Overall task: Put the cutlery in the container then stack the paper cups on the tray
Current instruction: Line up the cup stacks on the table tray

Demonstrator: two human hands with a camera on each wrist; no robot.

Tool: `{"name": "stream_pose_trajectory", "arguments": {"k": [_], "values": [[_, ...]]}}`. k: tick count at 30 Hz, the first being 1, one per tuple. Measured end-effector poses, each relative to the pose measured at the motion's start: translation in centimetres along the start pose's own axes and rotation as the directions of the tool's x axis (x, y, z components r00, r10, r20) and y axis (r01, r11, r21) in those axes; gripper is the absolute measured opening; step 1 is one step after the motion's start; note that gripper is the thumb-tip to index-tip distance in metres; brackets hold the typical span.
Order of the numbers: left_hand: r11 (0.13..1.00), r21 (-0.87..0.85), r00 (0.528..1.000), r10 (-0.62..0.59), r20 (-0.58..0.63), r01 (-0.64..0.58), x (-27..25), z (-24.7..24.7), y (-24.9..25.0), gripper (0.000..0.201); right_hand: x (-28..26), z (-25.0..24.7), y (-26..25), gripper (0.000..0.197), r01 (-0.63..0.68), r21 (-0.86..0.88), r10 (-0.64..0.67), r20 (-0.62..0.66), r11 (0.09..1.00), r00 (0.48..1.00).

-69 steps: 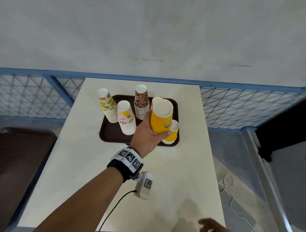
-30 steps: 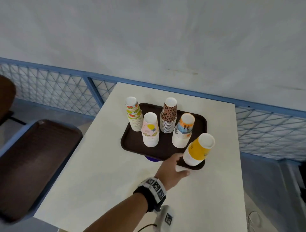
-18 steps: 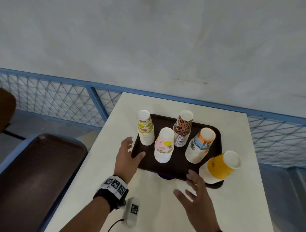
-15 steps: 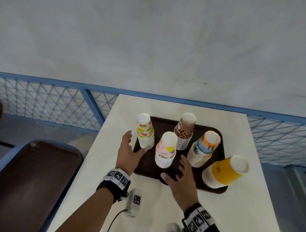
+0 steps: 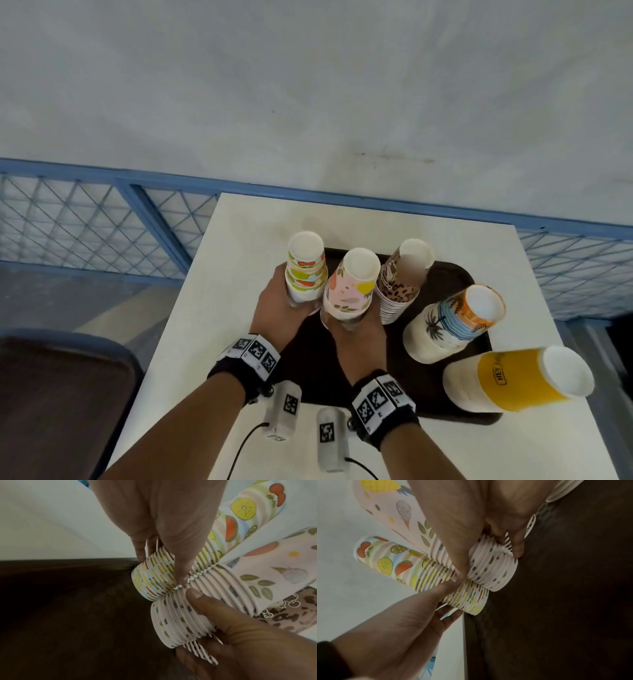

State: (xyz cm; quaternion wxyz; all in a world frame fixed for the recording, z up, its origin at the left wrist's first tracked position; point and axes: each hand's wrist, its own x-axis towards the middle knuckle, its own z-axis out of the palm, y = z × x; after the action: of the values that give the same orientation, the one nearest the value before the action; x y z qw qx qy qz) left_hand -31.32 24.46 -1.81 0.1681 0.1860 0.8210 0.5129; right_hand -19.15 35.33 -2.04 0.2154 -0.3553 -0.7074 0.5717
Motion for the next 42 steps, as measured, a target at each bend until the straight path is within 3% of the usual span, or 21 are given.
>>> {"name": "stream_pose_trajectory", "arguments": {"k": [4,13,23,28,30,32,33,34,36,39,42], "values": [[1.000,0.001,1.000,0.004,-0.004,-0.004,2.3,0.4,0.8,0.072,2.4,0.6,-0.1,0.067,0.017,0.049,-0.016,-0.030,0.999,0.999],[1.000,0.011,0.999,-0.001,-0.046,0.002,5.5,1.2,1.3,0.066,7.9,2.5,0.3,0.077,0.053,-0.050,-0.059,-0.127,0.997,0.990],[1.000,0.013,0.999,0.001,-0.037,0.000,6.4,1.4,1.1,0.068,8.9,2.3,-0.1,0.080,0.026,-0.060,-0.033,-0.114,0.998,0.993],[0.999,-0.025,0.999,-0.025,-0.036,0.024,5.6,1.0,1.4,0.080,6.2,1.2,-0.9,0.095,-0.014,-0.116,0.012,-0.016,0.993,1.000],[0.999,-0.010,0.988,-0.051,-0.144,0.050,3.8,0.7,1.9,0.083,2.8,-0.2,-1.2,0.087,-0.073,-0.135,0.076,0.019,0.988,0.997],[0.999,0.036,0.954,0.017,-0.300,-0.006,0.6,0.7,2.6,0.065,-1.6,-2.1,-1.2,0.069,-0.121,-0.065,0.121,-0.010,0.991,0.993],[0.997,0.058,0.948,0.069,-0.311,-0.053,-1.3,0.9,3.2,0.054,-3.8,-3.1,-1.1,0.063,-0.163,-0.022,0.162,-0.042,0.986,0.986],[0.993,0.077,0.959,0.112,-0.260,-0.095,-3.0,1.4,3.9,0.045,-5.5,-4.1,-0.9,0.063,-0.210,0.017,0.211,-0.082,0.977,0.974],[0.985,0.080,0.987,0.155,-0.042,-0.151,-5.1,3.3,5.3,0.040,-7.9,-5.7,0.1,0.079,-0.300,0.080,0.310,-0.181,0.951,0.933],[0.985,0.030,0.964,0.160,0.211,-0.170,-4.4,7.3,6.4,0.077,-8.4,-6.9,1.3,0.108,-0.328,0.129,0.351,-0.248,0.936,0.903],[0.991,-0.002,0.954,0.132,0.268,-0.137,-1.7,10.8,7.3,0.098,-7.2,-7.1,2.4,0.116,-0.298,0.113,0.319,-0.296,0.948,0.900]]}}
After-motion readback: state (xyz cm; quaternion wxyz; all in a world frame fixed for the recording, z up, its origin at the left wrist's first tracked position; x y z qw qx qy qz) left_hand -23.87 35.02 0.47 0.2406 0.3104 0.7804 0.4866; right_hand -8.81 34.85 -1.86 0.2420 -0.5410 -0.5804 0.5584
